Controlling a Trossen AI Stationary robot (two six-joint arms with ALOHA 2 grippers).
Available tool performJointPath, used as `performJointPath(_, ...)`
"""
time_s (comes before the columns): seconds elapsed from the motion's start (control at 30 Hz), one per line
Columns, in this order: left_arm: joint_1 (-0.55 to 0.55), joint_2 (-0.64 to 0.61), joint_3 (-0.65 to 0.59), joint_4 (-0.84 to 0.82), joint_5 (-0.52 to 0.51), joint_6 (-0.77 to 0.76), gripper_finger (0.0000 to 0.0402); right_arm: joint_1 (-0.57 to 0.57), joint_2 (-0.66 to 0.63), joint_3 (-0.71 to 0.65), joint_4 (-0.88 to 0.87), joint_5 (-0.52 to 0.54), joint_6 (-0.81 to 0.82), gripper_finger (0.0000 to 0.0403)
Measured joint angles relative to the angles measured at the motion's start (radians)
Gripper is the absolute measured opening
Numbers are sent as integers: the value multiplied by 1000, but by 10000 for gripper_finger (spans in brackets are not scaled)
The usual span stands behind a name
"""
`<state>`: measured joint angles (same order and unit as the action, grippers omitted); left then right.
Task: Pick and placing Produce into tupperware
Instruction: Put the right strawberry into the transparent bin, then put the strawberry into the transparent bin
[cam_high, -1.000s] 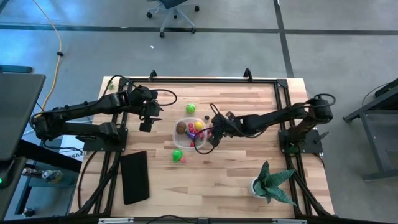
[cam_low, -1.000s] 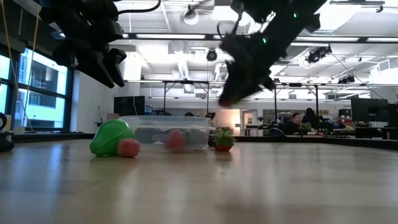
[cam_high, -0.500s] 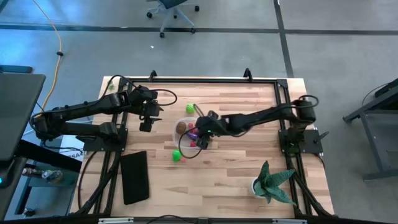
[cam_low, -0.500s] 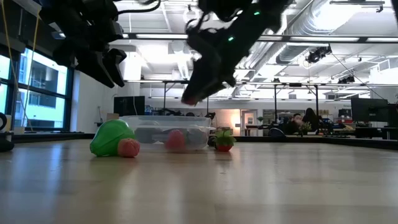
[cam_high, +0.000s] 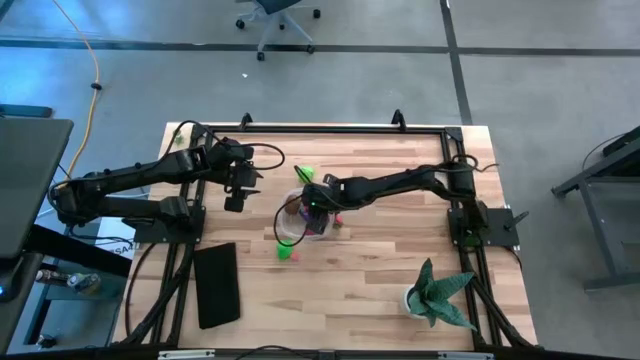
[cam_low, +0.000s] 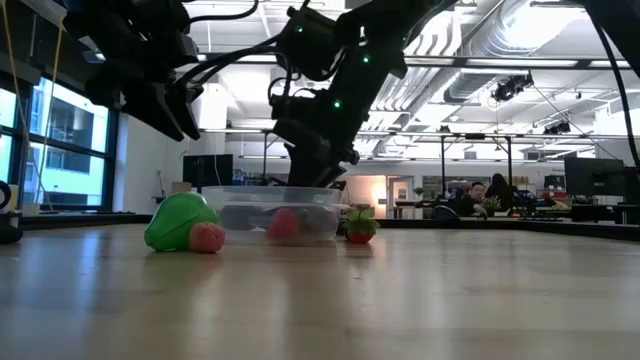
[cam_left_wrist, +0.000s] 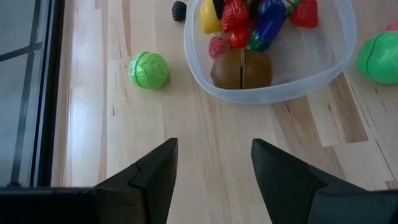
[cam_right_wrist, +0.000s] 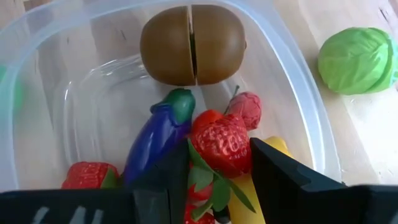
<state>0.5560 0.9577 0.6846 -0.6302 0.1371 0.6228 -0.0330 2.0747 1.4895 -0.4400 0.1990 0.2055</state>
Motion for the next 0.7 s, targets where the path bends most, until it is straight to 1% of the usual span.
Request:
performJointPath(0.27, 0, 0, 0, 0, 0, 0, 193, 0, 0, 0, 1, -9, -5, 136)
performJointPath(0.37, 0, 0, 0, 0, 0, 0, 193, 0, 0, 0, 9, -7, -6, 149)
performJointPath(0.57, 0, 0, 0, 0, 0, 0, 193, 0, 0, 0, 15, -5, -19, 190)
performJointPath(0.7, 0, 0, 0, 0, 0, 0, 193, 0, 0, 0, 15, -5, -19, 206)
